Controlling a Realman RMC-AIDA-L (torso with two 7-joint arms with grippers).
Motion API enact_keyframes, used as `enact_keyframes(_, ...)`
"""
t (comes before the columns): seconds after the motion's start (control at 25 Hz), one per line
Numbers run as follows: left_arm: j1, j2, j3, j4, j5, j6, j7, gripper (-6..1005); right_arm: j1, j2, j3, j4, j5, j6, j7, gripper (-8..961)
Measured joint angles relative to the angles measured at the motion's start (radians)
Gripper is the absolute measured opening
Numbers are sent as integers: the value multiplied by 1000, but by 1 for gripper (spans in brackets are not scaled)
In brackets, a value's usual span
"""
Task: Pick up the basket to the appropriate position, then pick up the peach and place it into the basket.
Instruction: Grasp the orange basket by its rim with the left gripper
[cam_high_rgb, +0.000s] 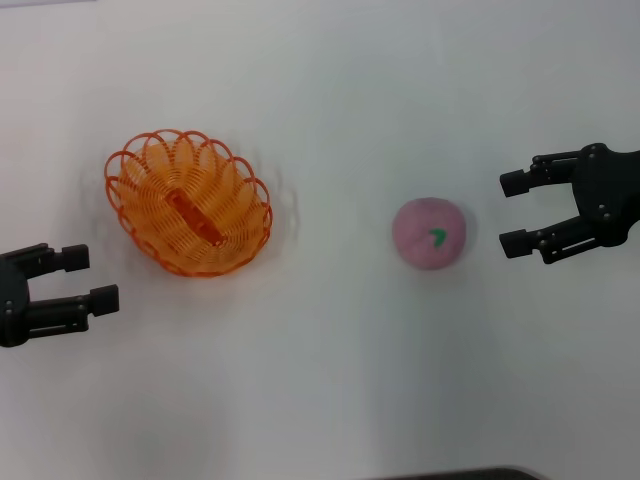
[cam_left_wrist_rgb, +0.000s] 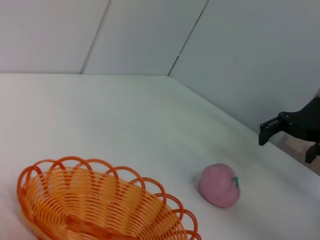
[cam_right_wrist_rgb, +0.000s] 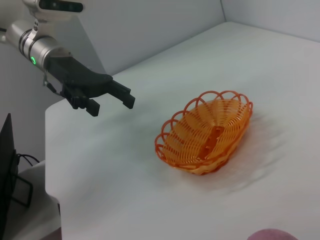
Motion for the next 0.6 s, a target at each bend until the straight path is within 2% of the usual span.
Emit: enact_keyframes(0.6,-4,-1,0,1,0,7,-1,872,1,2,-2,0,-1,1,1,947)
